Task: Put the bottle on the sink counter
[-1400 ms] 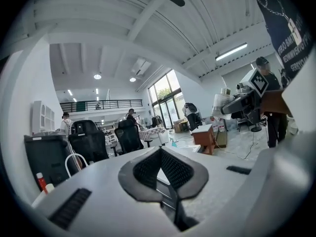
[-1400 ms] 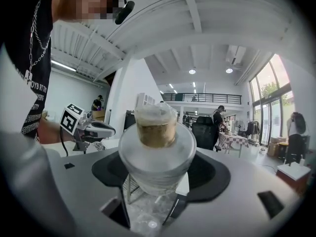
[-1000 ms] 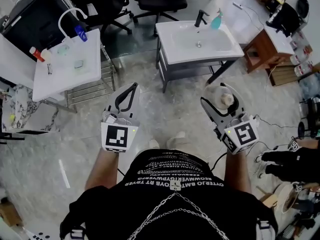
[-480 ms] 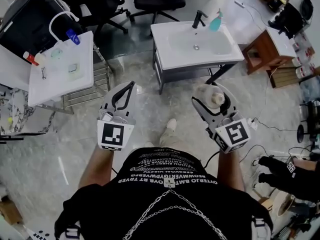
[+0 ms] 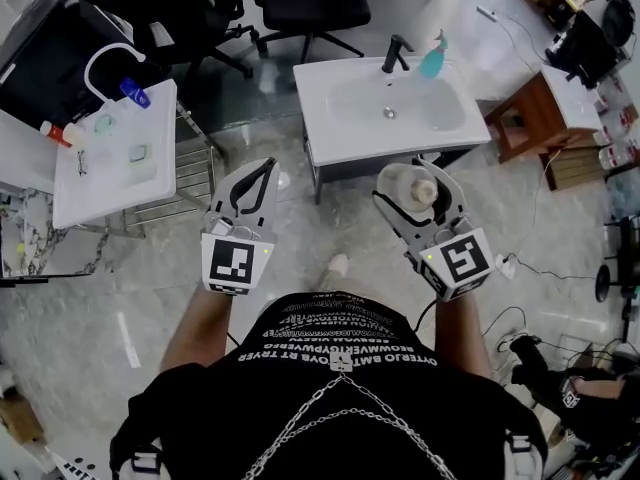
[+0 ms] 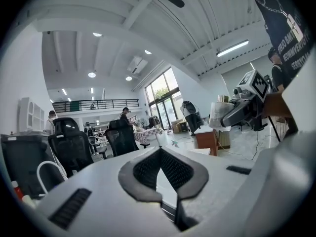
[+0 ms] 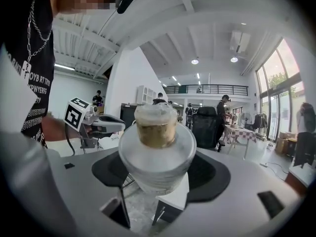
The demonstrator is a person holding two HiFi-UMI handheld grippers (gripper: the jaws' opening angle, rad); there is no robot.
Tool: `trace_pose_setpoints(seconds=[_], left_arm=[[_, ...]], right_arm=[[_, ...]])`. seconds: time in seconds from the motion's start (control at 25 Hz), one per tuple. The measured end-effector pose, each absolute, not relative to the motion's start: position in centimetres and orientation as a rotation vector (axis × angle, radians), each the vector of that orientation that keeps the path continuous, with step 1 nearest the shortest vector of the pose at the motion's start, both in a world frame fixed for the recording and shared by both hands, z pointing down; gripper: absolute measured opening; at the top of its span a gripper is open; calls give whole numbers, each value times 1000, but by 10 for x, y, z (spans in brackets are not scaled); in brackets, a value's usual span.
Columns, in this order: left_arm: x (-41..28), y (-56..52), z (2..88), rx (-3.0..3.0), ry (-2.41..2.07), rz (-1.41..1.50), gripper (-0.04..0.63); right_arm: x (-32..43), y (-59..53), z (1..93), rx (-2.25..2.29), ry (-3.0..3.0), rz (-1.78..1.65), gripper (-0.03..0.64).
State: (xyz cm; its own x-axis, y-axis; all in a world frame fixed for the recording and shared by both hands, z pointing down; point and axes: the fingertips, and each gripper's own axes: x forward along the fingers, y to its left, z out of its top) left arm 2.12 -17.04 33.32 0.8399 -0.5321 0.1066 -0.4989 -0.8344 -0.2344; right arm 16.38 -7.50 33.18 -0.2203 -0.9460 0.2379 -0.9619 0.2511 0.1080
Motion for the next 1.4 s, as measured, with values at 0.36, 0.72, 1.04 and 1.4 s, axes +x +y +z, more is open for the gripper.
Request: trace_pose_setpoints(seconds=[0.36,0.72,1.04,1.4], left_arm=[[68,-204,321,-2778,946,-229,6],[66,-227,343,-2758,1066,-318,6],[63,-264,354,-2752,1088,-338,6],[74,-325,352,-2750,1038,-295,6]], right_arm=[[229,-124,332,1677,-2331,68,331],[251,-174,377,1582,-2349,148,331],[251,-225,445,1547,-2321,232,330],[244,-284,507,1520,-2293,290,330]])
